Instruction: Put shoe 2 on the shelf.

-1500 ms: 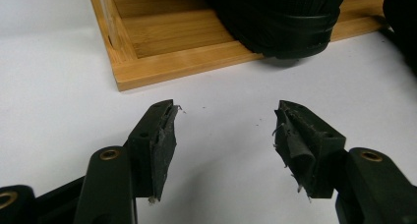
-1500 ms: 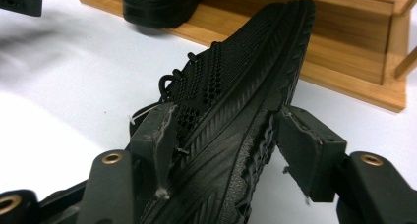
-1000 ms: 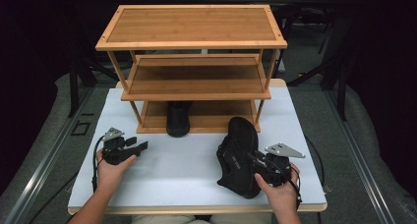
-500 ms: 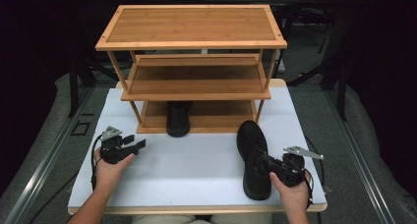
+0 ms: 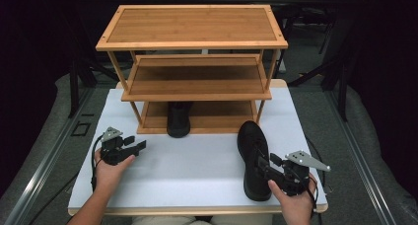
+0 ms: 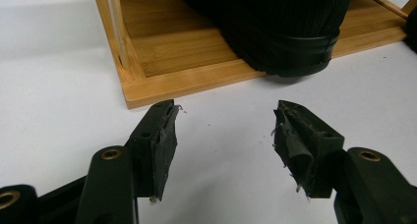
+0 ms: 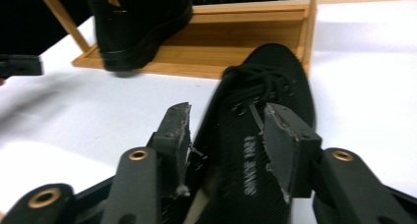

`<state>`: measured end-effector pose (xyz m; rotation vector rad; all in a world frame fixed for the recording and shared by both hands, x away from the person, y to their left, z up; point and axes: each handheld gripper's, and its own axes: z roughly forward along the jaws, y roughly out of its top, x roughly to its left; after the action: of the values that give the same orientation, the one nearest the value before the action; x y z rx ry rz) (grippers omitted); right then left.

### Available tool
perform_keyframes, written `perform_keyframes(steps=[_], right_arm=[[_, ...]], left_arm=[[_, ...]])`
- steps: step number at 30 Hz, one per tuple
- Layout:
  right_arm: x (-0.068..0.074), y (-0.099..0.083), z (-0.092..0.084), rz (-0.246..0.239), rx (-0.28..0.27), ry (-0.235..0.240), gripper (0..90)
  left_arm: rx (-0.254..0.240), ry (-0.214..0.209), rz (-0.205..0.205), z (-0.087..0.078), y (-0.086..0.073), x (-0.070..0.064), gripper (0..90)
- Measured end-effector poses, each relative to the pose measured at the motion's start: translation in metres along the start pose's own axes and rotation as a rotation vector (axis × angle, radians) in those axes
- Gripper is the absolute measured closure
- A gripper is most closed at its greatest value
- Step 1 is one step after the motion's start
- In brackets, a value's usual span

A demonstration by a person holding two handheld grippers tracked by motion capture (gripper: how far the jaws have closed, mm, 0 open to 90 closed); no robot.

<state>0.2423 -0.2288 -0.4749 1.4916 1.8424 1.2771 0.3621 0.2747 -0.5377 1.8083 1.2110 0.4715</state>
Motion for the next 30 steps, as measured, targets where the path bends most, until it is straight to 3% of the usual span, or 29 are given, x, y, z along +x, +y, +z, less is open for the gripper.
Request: perform_keyframes(steps=[1,4,9,10,12,13,14,15,16,18,19,23,24,25,27,30], right_arm=[[0.005,-0.006,-0.004,-0.003,-0.02,0.025,49.0],[0.013,-0.017,-0.008,0.002,-0.041,0.034,45.8],[0.021,-0.033,-0.004,-0.03,-0.001,0.001,44.7],[0.02,-0.04,0.0,-0.041,0.046,-0.034,47.4],[0.017,-0.045,0.003,-0.032,0.077,-0.036,52.5],[0.017,-0.045,0.003,-0.032,0.077,-0.036,52.5],[0.015,-0.045,0.003,-0.023,0.076,-0.015,59.2],[0.016,-0.044,0.003,-0.049,0.051,-0.036,69.3],[0.016,-0.043,0.002,-0.083,0.063,-0.072,70.7],[0.014,-0.042,0.001,-0.094,0.062,-0.089,71.7],[0.0,-0.04,0.001,-0.054,0.066,-0.061,72.4],[-0.025,-0.039,-0.005,0.003,0.026,-0.137,72.1],[-0.025,-0.039,-0.005,0.003,0.026,-0.137,72.1],[-0.038,-0.039,-0.008,0.04,0.037,-0.091,66.8],[-0.039,-0.04,-0.01,0.043,0.043,-0.082,63.4],[-0.037,-0.049,-0.011,0.006,0.047,-0.077,58.1]], left_arm=[[0.003,-0.001,0.003,0.0,0.0,0.0,41.0],[0.005,-0.001,0.002,0.0,0.0,0.0,41.0],[0.006,-0.001,0.006,0.001,0.0,-0.002,41.0],[0.008,-0.001,0.006,0.001,-0.001,-0.002,40.9],[0.011,-0.002,0.007,0.001,-0.001,-0.001,40.9],[0.011,-0.002,0.006,0.001,-0.001,-0.001,40.9],[0.013,-0.001,0.007,0.001,-0.001,-0.001,40.9],[0.013,0.002,0.009,0.001,-0.001,-0.002,40.9],[0.015,0.003,0.01,0.001,-0.001,-0.002,40.9],[0.019,0.0,0.014,0.001,0.0,-0.002,40.9],[0.013,0.0,0.016,0.002,-0.001,-0.002,40.9],[0.016,0.0,0.017,0.002,-0.001,-0.003,40.9],[0.016,0.0,0.017,0.002,-0.001,-0.003,40.9],[0.017,0.001,0.016,0.003,-0.001,-0.003,40.9],[0.02,0.0,0.016,0.003,-0.001,-0.003,40.9],[0.023,0.003,0.019,0.003,-0.001,-0.003,40.9]])
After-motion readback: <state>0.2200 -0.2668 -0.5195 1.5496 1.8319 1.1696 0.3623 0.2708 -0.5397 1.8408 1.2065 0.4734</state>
